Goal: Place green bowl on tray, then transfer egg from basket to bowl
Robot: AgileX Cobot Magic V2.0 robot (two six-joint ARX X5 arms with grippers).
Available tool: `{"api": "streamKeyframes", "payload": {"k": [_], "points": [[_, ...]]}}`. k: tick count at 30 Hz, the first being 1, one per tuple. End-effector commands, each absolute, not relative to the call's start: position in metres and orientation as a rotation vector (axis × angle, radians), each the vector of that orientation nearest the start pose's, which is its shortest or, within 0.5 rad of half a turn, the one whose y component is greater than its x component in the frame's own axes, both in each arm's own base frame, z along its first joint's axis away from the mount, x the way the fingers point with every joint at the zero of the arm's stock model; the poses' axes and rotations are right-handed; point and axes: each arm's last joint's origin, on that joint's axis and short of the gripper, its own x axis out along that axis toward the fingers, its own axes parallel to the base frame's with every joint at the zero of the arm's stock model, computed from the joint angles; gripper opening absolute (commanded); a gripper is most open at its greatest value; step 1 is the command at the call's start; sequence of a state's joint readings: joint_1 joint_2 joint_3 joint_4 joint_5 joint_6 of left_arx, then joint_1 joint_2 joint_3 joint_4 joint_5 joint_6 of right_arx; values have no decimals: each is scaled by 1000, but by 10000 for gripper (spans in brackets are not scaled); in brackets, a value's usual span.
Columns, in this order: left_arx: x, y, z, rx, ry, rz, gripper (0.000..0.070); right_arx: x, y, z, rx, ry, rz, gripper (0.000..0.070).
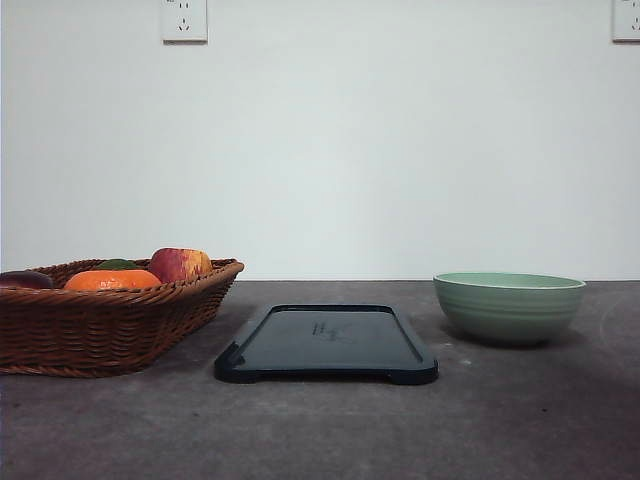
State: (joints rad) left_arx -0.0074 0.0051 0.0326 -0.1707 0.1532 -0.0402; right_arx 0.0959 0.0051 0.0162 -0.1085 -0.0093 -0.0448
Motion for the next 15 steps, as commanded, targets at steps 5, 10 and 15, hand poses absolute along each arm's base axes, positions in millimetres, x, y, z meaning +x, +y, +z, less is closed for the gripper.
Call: {"api": "streamKeyframes", "payload": {"k": [5, 10, 15], "points": [[96, -5, 153, -110, 149, -151, 0, 96, 9, 158, -37, 87, 104, 15], [96, -5, 155, -175, 135, -147, 0, 96, 9, 158, -32, 88, 105, 14], [96, -5, 155, -346, 148, -134, 0, 96, 9, 158, 76, 92, 72, 11]]}}
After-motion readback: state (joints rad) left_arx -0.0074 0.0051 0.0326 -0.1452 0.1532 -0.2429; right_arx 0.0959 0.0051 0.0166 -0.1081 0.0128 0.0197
